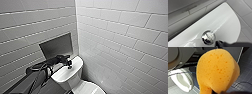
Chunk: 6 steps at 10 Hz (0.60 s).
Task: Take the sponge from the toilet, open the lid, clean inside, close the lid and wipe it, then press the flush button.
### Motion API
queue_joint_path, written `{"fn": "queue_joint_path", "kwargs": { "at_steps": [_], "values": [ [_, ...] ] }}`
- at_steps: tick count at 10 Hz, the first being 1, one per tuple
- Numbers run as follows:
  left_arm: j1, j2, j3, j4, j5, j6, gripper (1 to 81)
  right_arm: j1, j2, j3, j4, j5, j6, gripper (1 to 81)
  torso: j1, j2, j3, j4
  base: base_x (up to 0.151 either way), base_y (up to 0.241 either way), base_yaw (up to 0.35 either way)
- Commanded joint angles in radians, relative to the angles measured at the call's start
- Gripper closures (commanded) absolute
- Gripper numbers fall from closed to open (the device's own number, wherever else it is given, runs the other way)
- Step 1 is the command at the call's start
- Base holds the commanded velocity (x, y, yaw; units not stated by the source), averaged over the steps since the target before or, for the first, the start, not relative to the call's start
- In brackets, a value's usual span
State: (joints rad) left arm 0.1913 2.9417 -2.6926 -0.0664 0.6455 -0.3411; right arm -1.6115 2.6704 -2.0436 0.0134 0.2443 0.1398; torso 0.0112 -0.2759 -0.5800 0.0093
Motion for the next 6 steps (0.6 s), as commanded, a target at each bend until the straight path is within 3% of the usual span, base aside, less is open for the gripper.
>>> {"fn": "queue_joint_path", "kwargs": {
  "at_steps": [1,6],
  "values": [
    [-0.192,0.001,-0.003,0.005,0.019,0.001,81.1,0.0,-0.016,0.027,-0.013,-0.063,0.0,81.1,0.0,0.0,0.003,0.0,0.0,0.0,0.0],
    [-0.155,0.002,-0.012,0.005,-0.09,0.001,81.1,-0.002,-0.016,0.028,-0.012,-0.065,0.0,81.1,0.001,0.0,-0.013,0.0,0.0,0.0,0.0]
  ]
}}
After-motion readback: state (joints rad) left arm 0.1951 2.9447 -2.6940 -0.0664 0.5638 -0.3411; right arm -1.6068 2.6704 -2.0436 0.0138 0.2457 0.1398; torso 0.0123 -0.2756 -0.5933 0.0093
